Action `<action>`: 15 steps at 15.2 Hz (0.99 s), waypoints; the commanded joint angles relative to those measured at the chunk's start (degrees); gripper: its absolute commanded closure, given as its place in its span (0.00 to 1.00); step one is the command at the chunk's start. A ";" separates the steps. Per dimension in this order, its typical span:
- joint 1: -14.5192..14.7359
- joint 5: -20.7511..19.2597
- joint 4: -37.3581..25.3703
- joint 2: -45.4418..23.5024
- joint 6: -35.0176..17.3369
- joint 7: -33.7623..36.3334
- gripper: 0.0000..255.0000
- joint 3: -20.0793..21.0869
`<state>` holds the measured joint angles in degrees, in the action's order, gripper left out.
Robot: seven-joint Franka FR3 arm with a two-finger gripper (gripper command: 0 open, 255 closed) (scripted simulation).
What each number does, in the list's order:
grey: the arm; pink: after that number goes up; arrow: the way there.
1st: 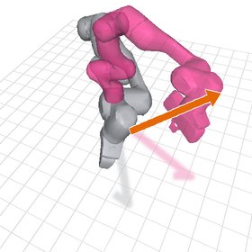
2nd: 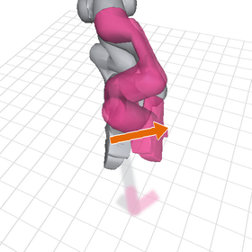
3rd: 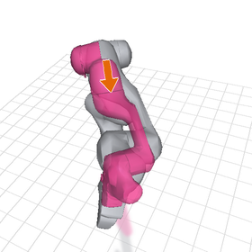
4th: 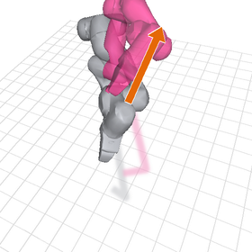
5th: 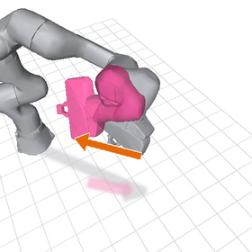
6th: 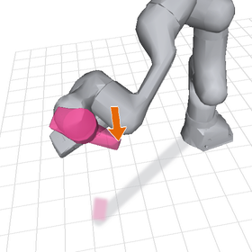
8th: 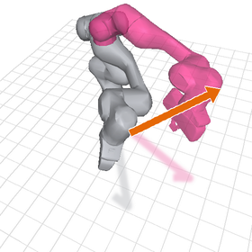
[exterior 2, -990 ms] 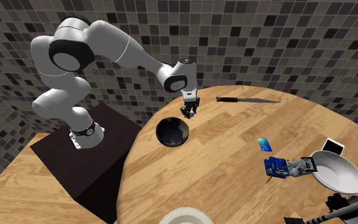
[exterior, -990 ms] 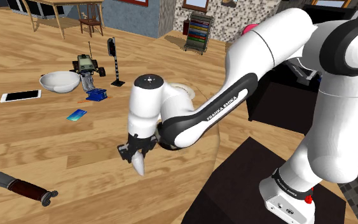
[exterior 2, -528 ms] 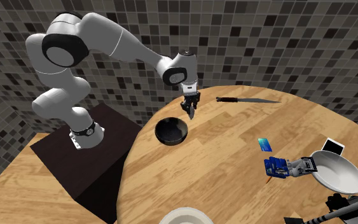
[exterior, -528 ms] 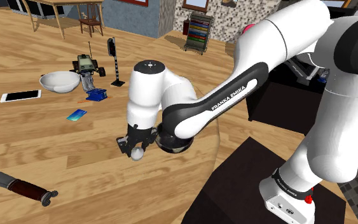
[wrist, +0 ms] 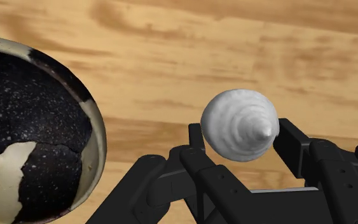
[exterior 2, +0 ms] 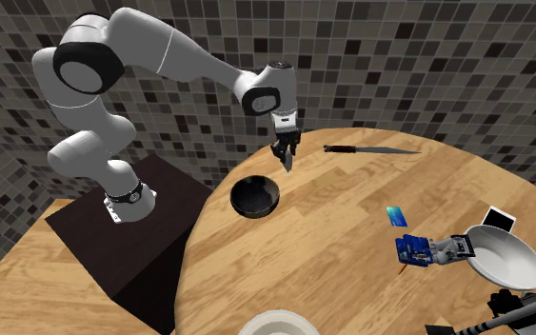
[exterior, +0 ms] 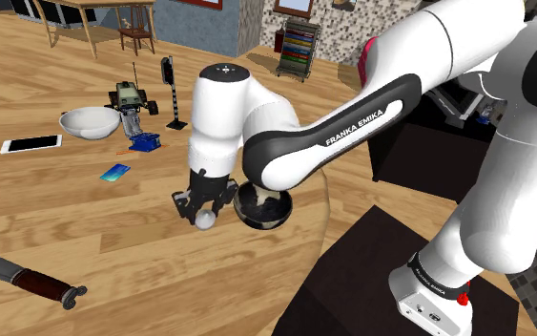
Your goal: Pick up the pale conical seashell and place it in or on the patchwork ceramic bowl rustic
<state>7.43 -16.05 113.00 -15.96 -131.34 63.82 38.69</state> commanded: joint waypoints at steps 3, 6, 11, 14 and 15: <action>-0.69 1.94 -1.06 1.98 2.54 -1.36 1.00 0.77; -1.04 3.10 -2.15 3.14 4.48 -2.18 1.00 1.17; -1.48 4.79 -4.26 4.83 7.81 -3.40 1.00 1.68; -4.17 8.22 -0.23 8.96 6.65 -7.35 1.00 1.57; -5.33 9.94 1.70 10.96 6.11 -9.42 1.00 1.35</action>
<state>3.19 -7.61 113.13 -6.63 -124.79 56.34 40.22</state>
